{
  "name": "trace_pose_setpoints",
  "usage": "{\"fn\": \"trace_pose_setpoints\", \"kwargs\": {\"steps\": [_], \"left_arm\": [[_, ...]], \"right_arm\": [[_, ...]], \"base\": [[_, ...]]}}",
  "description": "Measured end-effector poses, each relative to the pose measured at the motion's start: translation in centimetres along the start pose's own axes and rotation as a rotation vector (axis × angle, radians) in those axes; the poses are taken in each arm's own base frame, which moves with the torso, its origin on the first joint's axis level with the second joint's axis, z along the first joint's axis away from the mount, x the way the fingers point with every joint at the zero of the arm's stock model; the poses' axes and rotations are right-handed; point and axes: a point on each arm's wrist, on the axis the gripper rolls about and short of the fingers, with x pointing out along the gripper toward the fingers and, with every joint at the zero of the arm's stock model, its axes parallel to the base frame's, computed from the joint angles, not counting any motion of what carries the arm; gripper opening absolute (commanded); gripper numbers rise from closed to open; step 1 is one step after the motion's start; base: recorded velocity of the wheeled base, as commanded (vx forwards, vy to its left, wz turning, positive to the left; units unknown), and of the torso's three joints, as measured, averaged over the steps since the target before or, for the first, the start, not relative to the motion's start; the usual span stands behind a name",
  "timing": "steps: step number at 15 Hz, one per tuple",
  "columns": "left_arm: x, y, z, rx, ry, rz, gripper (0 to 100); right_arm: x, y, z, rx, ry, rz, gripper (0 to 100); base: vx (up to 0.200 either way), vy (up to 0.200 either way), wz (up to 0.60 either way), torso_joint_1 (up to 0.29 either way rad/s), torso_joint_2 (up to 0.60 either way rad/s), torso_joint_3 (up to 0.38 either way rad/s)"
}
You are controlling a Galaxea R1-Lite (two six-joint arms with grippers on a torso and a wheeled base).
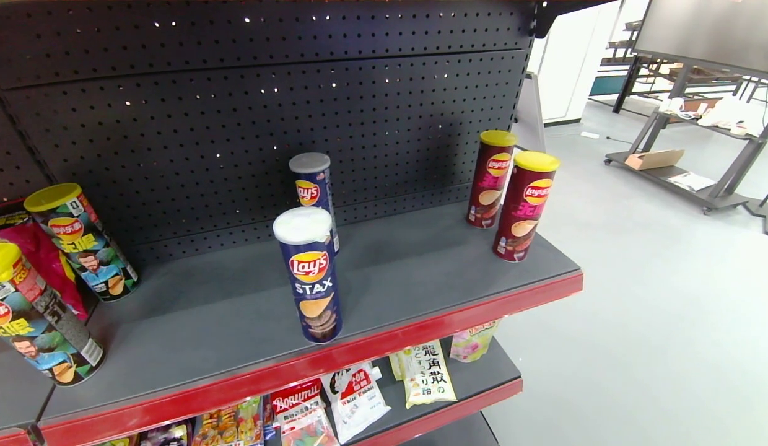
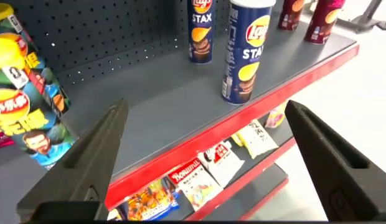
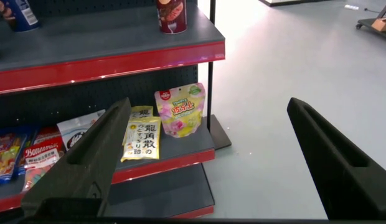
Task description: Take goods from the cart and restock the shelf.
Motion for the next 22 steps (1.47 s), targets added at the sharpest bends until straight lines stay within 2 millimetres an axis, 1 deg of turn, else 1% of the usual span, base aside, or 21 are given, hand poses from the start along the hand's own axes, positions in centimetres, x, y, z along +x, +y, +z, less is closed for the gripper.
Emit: {"fn": "trace_pose_setpoints", "kwargs": {"steps": [4,6,10,11,15,17,19,20,22], "left_arm": [[-1.2,-0.3,-2.1,0.006,-0.024,0.028,100],[-1.8,-0.4,-3.3,-0.002,0.010,0.037,100],[-2.2,-0.5,-3.8,0.002,-0.015,0.037,100],[-2.2,-0.6,-3.9,0.002,-0.016,0.035,100],[-2.2,-0.5,-4.1,0.003,-0.015,0.045,100],[-2.1,-0.4,-4.5,-0.001,-0.002,0.086,100],[-1.4,-0.2,-5.9,-0.008,0.032,0.162,100],[-1.0,-0.1,-6.4,-0.002,0.013,0.173,100],[-0.2,0.0,-7.6,0.005,-0.018,0.127,100]], "right_arm": [[0.0,0.0,0.0,-0.001,0.000,0.001,100],[0.0,0.0,0.0,-0.001,0.000,0.001,100],[0.0,0.0,0.0,-0.002,0.000,0.001,100],[0.0,0.0,0.0,-0.002,0.000,0.001,100],[0.0,0.0,0.0,-0.001,0.000,0.002,100],[0.0,0.0,0.0,-0.003,0.000,0.001,100],[0.0,0.0,0.0,-0.003,0.000,0.002,100],[0.0,0.0,0.0,-0.002,0.000,0.002,100],[0.0,0.0,0.0,-0.003,0.001,0.013,100]], "base": [[0.000,0.000,0.00,0.000,0.00,0.000],[0.000,0.000,0.60,0.005,0.00,0.005],[0.000,0.000,0.60,0.005,0.00,0.000],[0.000,0.000,0.60,-0.002,0.01,0.017],[0.000,0.000,0.00,0.000,0.00,0.000],[0.000,0.000,0.00,0.000,0.00,0.000],[0.000,0.000,0.00,0.000,0.00,0.000],[0.000,0.000,0.00,0.000,0.00,0.000],[0.000,0.000,0.00,0.000,0.00,0.000]]}}
